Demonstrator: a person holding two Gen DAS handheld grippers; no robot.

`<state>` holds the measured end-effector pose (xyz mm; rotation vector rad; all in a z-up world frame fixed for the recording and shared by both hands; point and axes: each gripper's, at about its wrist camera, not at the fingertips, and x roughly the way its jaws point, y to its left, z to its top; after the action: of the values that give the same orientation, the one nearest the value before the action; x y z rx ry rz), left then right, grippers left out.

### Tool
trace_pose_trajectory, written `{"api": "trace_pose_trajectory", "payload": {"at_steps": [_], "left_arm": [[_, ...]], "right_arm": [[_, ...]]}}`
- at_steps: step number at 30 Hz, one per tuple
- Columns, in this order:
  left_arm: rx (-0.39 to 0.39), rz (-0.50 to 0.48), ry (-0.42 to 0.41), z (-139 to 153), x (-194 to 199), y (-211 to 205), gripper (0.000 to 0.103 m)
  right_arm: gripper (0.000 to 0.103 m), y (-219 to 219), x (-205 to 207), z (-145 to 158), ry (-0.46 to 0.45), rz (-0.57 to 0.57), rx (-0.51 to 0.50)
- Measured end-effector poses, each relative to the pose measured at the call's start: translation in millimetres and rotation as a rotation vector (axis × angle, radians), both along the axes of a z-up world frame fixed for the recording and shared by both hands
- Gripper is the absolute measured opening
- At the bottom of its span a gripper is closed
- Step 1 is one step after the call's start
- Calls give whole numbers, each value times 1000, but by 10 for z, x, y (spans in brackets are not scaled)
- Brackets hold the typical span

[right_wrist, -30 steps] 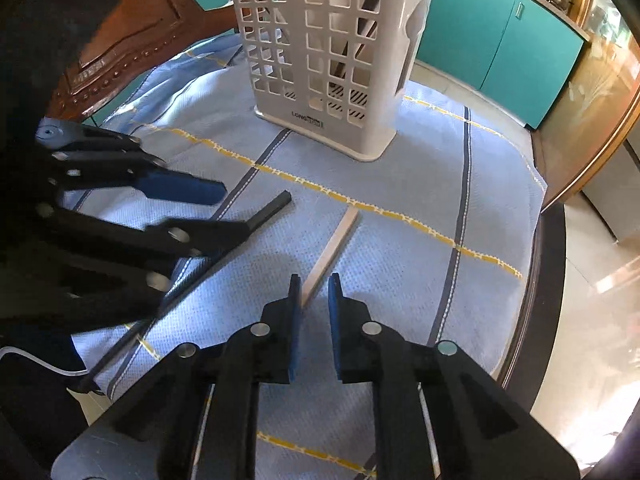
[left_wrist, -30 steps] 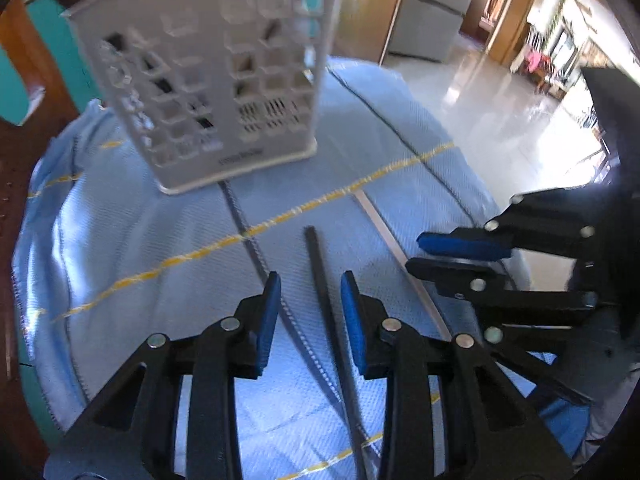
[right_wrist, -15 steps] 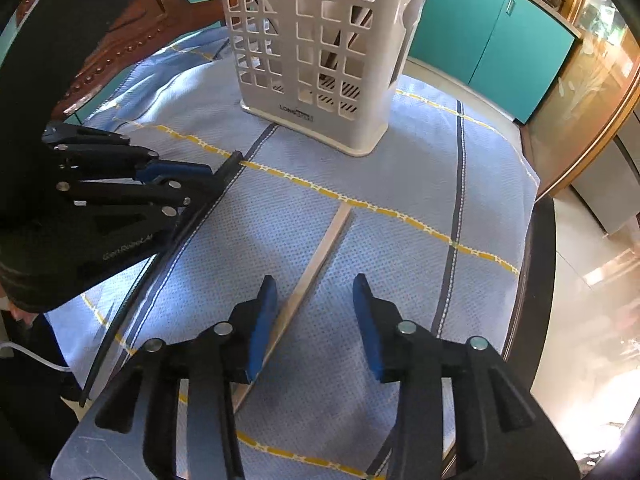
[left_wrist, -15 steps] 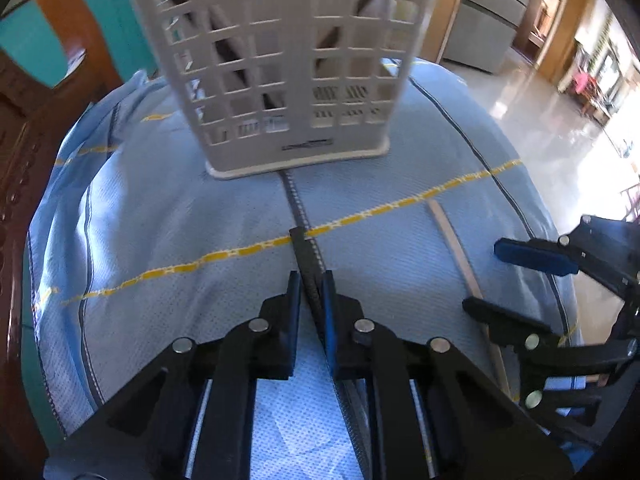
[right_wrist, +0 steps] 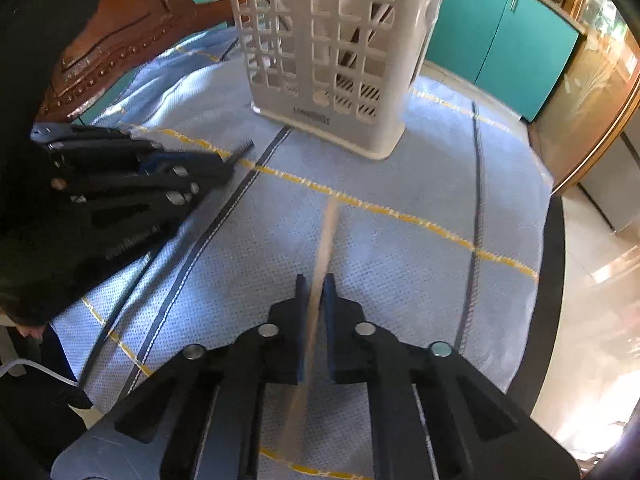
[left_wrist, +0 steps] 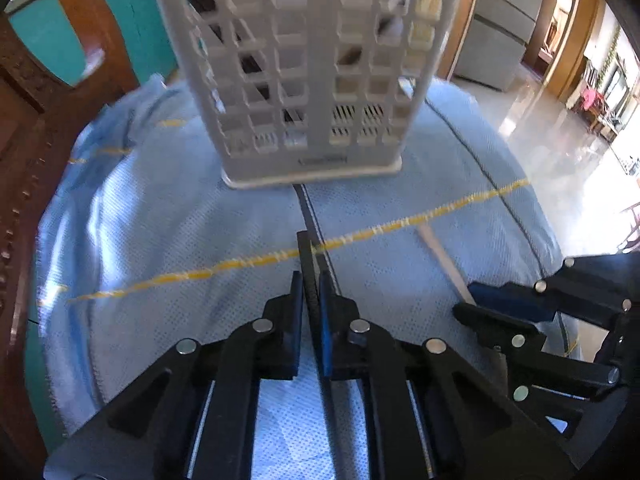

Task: Organize utensils
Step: 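Lift both chopsticks over the white basket and open both tools to drop them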

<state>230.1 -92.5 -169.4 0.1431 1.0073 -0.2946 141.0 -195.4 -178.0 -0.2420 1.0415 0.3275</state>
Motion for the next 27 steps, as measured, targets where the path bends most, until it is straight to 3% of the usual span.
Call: {"api": "trace_pose_trajectory", "payload": {"at_steps": [3, 11, 16, 20, 27], "left_arm": [[-37, 32, -109, 301, -91, 101, 8], [-246, 115, -493, 1357, -678, 362, 7], [-387, 160, -662, 1870, -1000, 533, 7], [-457, 215, -827, 2342, -1185, 658, 7], [-534, 341, -980, 2801, -1003, 825, 7]], "right_arm": [[6, -98, -63, 230, -79, -16, 38], [6, -416, -448, 1024, -368, -19, 216], [6, -607, -718, 1459, -536, -26, 321], [6, -745, -804, 1830, -678, -50, 430], [6, -863, -577, 2300, -853, -159, 591]]}}
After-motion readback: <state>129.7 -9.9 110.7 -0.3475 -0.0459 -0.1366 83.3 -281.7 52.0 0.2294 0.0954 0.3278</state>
